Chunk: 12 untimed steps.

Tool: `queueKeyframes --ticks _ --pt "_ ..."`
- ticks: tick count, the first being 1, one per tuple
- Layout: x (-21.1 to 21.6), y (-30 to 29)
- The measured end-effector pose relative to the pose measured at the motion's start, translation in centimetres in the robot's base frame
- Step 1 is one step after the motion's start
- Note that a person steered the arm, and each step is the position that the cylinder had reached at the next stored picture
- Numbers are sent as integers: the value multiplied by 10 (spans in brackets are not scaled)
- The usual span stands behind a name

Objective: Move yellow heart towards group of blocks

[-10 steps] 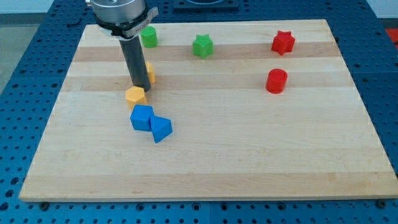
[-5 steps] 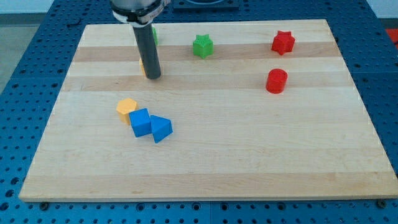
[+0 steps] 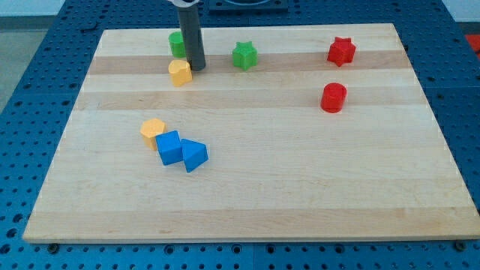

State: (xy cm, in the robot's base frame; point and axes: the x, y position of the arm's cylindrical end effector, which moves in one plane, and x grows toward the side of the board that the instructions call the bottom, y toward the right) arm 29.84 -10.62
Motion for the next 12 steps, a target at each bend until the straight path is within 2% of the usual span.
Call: queueKeyframes --ticks 1,2,3,6,8,9,10,11,12 --pt "0 -31" --pt "36 -40" --pt "75 -36" --pt "115 0" --pt "50 -23" --pt "51 -69" --pt "84 -95" --pt "104 -90" --pt "104 -59"
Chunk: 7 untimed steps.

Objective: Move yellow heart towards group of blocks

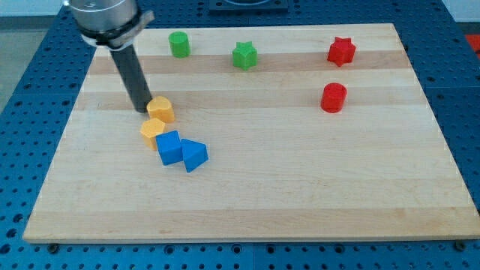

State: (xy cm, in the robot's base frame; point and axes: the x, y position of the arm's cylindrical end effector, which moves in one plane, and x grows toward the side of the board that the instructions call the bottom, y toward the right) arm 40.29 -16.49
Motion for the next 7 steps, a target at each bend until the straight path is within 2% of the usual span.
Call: queueKeyframes --ticks 1,5,7 --pt "1 33" --pt "-12 60" --pt "10 60"
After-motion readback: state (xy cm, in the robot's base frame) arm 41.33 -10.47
